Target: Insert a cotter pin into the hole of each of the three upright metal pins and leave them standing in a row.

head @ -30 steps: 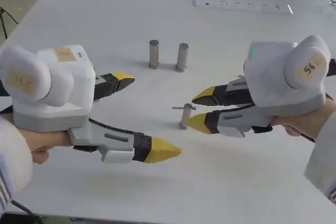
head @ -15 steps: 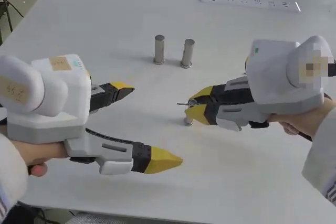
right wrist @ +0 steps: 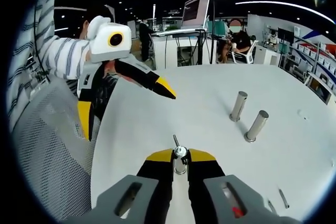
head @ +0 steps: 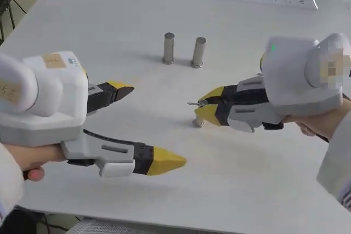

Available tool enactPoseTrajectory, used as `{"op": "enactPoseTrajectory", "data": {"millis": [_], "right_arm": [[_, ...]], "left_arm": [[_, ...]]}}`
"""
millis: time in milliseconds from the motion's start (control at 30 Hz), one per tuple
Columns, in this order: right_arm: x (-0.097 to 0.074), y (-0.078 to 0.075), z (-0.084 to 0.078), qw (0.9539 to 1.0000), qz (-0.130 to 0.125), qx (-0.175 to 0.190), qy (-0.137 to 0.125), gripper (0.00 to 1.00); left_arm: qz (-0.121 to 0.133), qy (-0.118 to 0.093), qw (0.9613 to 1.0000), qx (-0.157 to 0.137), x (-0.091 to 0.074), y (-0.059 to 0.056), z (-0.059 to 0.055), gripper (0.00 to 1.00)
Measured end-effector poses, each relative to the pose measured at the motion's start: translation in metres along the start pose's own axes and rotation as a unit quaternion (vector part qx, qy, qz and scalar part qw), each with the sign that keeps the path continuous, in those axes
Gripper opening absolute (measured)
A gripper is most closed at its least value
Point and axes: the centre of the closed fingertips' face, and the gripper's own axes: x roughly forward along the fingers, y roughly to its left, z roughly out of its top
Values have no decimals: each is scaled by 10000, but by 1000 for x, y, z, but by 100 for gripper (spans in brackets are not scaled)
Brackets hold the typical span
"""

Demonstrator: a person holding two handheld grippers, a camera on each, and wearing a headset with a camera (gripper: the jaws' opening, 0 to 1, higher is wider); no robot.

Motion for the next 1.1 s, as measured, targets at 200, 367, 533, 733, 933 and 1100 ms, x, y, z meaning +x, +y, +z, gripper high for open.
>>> {"op": "enactPoseTrajectory", "data": {"millis": [200,367,533,733,933,1100], "right_arm": [[6,-10,11,9999,-93,-70,35,4],[17,-18,13,9996,-80,-170,208,4],[23,-21,14,9997,-17,-156,197,4],[27,-26,14,9995,-25,-183,253,4],[29,-30,15,9996,-81,-109,247,4],[31,-31,14,9996,-87,-101,260,4]], "left_arm": [[42,21,10000,-10,-3,2,-1,99],[55,34,10000,-27,-4,3,-3,99],[3,17,9999,-107,-4,-2,-5,99],[38,-15,9999,-158,-4,-4,-6,99],[104,-12,9996,-258,-6,-5,-11,99],[131,19,9994,-308,-8,-5,-14,99]]}}
